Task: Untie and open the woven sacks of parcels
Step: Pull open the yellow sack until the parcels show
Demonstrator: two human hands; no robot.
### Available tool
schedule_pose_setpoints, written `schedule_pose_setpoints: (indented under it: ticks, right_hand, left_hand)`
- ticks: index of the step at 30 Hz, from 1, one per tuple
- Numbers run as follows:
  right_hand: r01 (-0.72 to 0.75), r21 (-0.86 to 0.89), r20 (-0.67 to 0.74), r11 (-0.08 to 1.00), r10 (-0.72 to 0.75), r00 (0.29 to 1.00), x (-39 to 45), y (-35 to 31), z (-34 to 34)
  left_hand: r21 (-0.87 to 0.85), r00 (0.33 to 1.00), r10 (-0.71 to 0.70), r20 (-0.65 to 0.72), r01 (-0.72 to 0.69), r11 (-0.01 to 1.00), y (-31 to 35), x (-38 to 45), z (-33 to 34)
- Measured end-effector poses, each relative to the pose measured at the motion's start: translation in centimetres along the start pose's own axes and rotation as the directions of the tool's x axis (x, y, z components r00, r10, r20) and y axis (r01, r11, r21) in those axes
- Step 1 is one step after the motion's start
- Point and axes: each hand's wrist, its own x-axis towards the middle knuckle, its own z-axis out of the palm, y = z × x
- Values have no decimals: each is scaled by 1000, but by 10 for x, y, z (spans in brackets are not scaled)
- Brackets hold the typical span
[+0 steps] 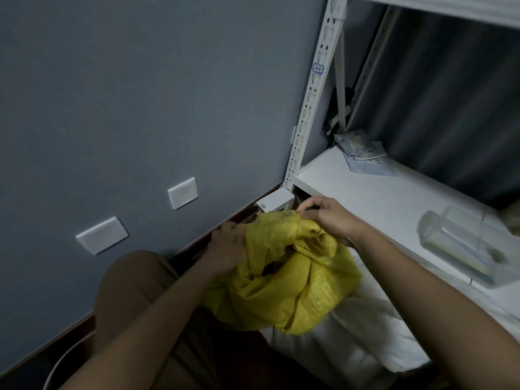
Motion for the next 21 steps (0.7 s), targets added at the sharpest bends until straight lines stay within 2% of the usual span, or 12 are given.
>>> schedule_pose_setpoints:
  ticks: [3,4,6,8,9,10,11,13,15,18,19,21]
  right_hand:
    - [-122,88,12,989,122,992,5,-8,4]
    - [-159,130,21,979,157,987,6,-10,6]
    - [-111,106,-36,988,115,993,3,-12,10]
    - [84,-283,-82,955,-111,990,-2,-6,3]
    - [160,-513,-47,844,-214,976,-5,-1,0]
    - [226,-625,13,747,-279,960,-8,4,-2]
    - [261,-615,58,744,-288,956,-8,10,-2]
    - [218,-356,92,909,-198,976,-4,18,0]
    - [46,-166,182,985,-15,983,5,20,4]
    - [-230,79,366,970,186,912,14,22,6]
    - [-207,85,348,975,166,923,15,23,4]
    - [2,-103,231,995,22,973,12,29,-1]
  left_hand:
    - [110,938,285,-197,-267,957,27,-17,33]
    - [207,918,355,-179,-317,926,29,-13,42]
    - [278,934,356,-4,-341,898,26,4,47]
    - [10,955,254,155,-258,966,20,20,32]
    - [-200,969,173,175,-137,970,20,23,19]
    - [-335,978,104,183,-38,941,21,24,9]
    - [-336,982,66,176,-4,942,21,27,0]
    - [-57,990,51,132,-44,997,22,36,-5]
    - [181,976,207,59,-215,960,26,38,1]
    - [102,847,494,195,-519,849,18,42,24]
    - [26,855,484,186,-497,867,14,45,28]
    - [-182,931,353,88,-334,925,12,53,25]
